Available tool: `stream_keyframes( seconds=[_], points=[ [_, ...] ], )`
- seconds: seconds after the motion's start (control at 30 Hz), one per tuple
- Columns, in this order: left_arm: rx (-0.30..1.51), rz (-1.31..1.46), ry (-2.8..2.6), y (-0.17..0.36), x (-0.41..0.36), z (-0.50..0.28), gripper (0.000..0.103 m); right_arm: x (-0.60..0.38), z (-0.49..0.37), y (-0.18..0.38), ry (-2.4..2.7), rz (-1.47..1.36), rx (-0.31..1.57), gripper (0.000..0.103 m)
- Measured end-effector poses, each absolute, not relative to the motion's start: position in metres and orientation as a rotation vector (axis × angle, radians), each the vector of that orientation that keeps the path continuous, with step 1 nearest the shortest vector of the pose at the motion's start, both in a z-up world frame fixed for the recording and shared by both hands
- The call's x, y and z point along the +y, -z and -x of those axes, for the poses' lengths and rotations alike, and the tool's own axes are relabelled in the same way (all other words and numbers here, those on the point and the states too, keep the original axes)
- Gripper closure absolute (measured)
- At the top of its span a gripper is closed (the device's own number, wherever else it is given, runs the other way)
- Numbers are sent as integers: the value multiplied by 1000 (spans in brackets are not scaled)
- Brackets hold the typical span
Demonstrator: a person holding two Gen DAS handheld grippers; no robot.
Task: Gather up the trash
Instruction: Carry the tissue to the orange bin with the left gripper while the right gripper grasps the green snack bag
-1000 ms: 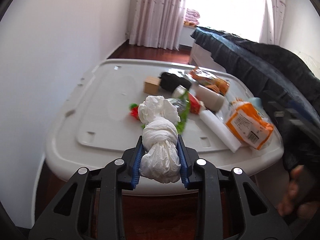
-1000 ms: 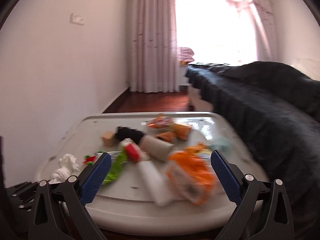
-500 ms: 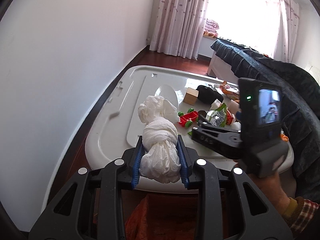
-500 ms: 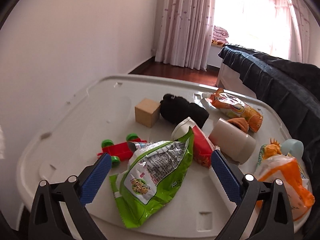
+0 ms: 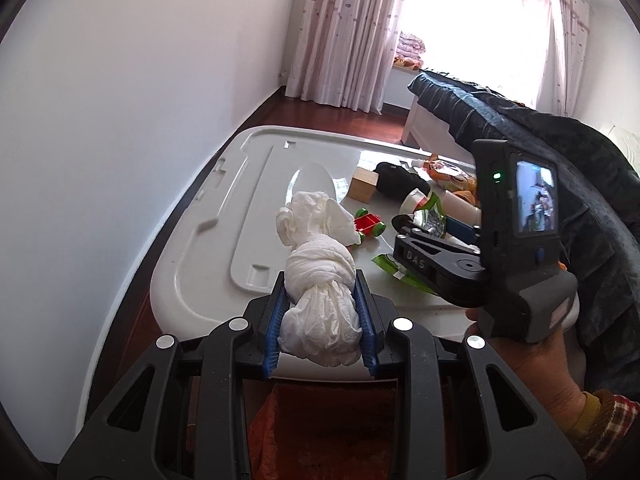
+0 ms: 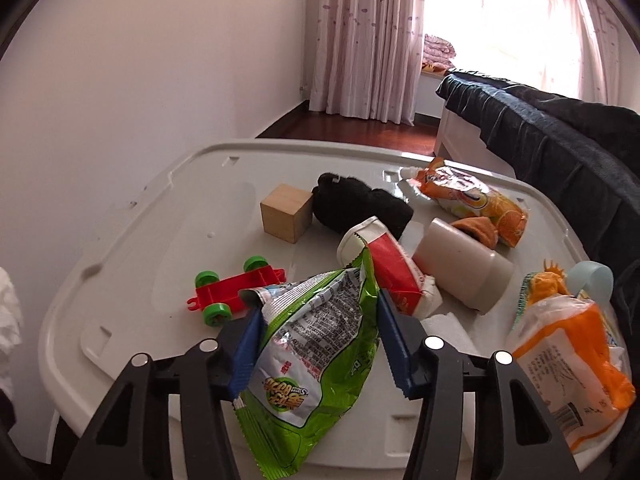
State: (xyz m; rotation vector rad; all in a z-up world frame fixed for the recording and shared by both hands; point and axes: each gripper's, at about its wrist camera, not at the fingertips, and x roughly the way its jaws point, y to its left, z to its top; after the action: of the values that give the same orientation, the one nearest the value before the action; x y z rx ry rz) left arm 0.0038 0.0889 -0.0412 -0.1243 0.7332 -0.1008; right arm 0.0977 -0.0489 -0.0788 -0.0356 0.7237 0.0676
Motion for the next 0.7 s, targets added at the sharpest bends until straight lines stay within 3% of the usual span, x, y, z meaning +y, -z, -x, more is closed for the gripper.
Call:
stream_keyframes(
  seconds=[0.3,0.7],
  points=[
    [770,94,239,28,54,31,73,-87,3,11,-103,36,670,50],
    [1046,53,367,91,18,86,73,-126,115,80,-97,-61,1013,50]
  ],
)
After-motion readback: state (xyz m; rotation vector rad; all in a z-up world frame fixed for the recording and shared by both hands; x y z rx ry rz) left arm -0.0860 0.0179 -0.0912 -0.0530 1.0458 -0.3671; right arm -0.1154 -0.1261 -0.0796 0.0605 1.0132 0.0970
